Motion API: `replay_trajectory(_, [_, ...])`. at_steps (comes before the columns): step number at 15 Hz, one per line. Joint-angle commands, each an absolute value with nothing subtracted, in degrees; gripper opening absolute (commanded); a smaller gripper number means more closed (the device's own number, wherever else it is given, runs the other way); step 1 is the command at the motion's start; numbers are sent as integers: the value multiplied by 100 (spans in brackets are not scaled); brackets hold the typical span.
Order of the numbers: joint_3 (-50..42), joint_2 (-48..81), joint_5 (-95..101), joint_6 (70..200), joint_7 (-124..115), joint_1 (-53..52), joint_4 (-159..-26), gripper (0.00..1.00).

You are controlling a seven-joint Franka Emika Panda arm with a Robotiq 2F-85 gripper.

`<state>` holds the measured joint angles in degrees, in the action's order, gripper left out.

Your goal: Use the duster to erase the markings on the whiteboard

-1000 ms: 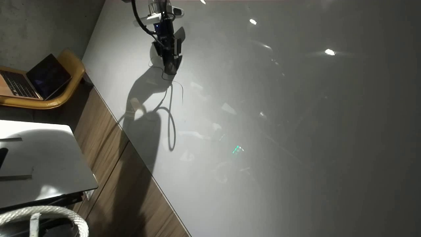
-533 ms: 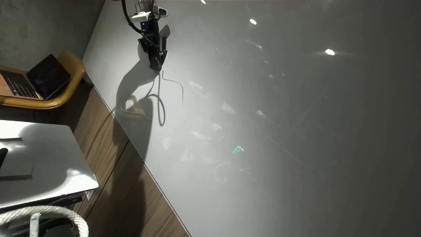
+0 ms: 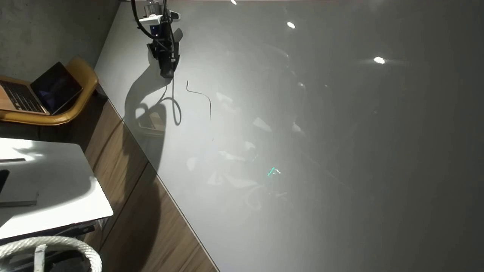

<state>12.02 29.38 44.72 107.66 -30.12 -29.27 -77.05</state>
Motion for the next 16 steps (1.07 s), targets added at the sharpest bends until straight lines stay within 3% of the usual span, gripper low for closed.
replay_trajectory(1, [949,3763,4647,10996,-2452,-2989,-6486,29])
replay_trajectory(7, [805,3704,4707,10889,-2249,-2846,-6576,29])
replay_trajectory(16, [844,2529,4812,11531,-2935,-2237,-8545,29])
